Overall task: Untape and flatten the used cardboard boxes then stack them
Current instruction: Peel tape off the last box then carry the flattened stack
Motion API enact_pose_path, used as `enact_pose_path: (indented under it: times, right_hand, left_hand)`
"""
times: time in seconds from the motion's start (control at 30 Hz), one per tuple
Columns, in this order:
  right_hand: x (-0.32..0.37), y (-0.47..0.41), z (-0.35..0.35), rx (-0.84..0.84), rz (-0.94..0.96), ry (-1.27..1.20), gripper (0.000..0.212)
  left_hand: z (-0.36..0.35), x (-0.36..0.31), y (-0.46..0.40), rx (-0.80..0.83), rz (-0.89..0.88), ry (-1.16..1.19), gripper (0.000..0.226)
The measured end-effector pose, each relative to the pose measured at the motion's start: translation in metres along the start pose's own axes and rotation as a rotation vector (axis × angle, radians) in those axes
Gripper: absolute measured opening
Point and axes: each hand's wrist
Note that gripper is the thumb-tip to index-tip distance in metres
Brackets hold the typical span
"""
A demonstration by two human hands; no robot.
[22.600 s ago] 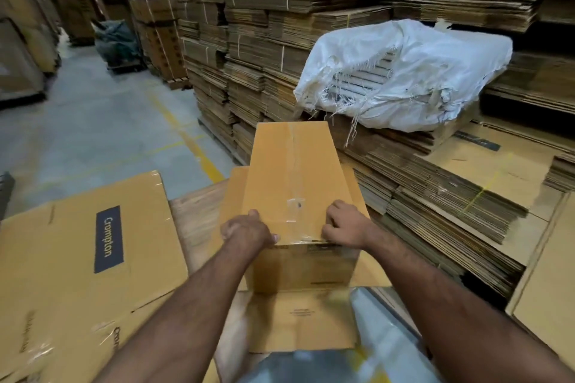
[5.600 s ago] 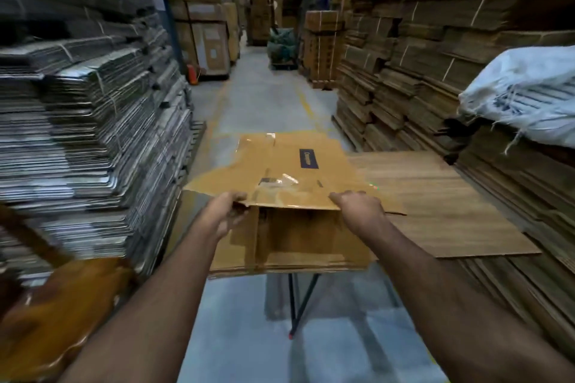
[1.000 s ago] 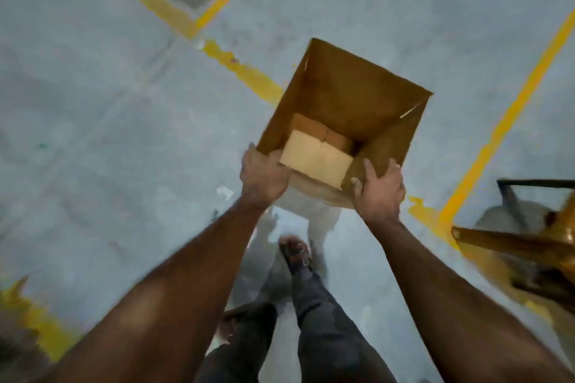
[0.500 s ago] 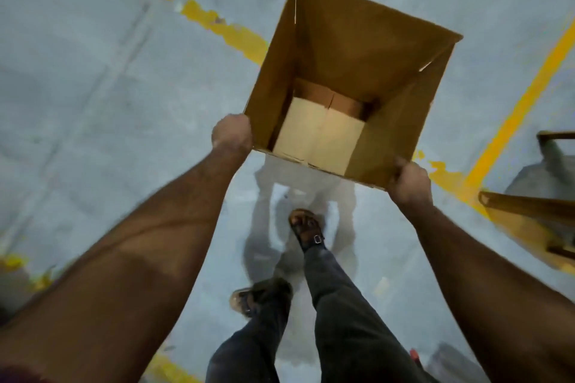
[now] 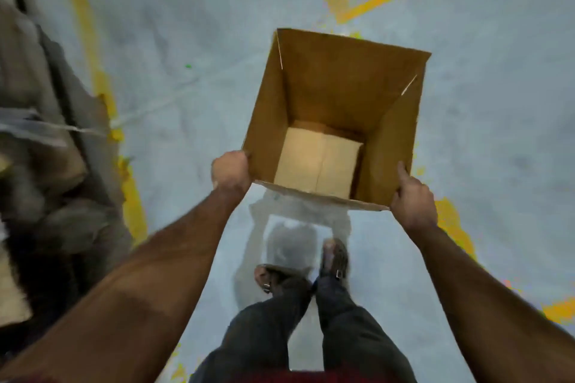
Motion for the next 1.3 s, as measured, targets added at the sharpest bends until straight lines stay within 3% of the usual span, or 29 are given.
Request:
enact_pose_path:
  times: [0.17,0.33,0.47,0.63,0.8,0.93,1.1,1.3]
  right_hand:
    - [0.114,-0.021,-0.010,0.071,0.281,0.138,0.060]
    - [0.239,-0.022,-0.050,0.207,0.617,0.249,0.060]
    - [0.303,-0.003,-0.078,0.329,0.714,0.325,0.057]
    - [0.379,0.031,-0.126,0.483,0.955,0.441,0.052]
    - [0.426,0.060,-0.167,0.642,1.197,0.613,0.058]
    - [0.468,0.084,-0.188,0.760,1.472,0.844,0.067]
    - [0.491,0.136,-0.200,0.812,1.806,0.813,0.055]
    - [0.512,0.212,-0.184,0.889,2.072,0.765,0.049]
  left_hand:
    - [-0.012,0.134,0.033,-0.056,0.278,0.214,0.036]
    - [-0.054,0.256,0.089,0.015,0.591,0.368,0.039]
    - [-0.095,0.301,0.138,0.036,0.741,0.450,0.043]
    - [-0.151,0.336,0.209,0.085,1.066,0.544,0.035]
    - [-0.180,0.333,0.285,0.168,1.363,0.752,0.031]
    - [-0.186,0.296,0.342,0.174,1.710,0.933,0.024]
    - [-0.177,0.221,0.401,-0.005,2.151,1.018,0.048]
    - [-0.131,0.156,0.462,-0.231,2.456,1.073,0.050]
Point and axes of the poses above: each hand's wrist, its own y-axis away from the middle knuckle, its own z-axis out of the back of the hand, x = y × z, and after that the axes turned 10 degrees about z, right-handed
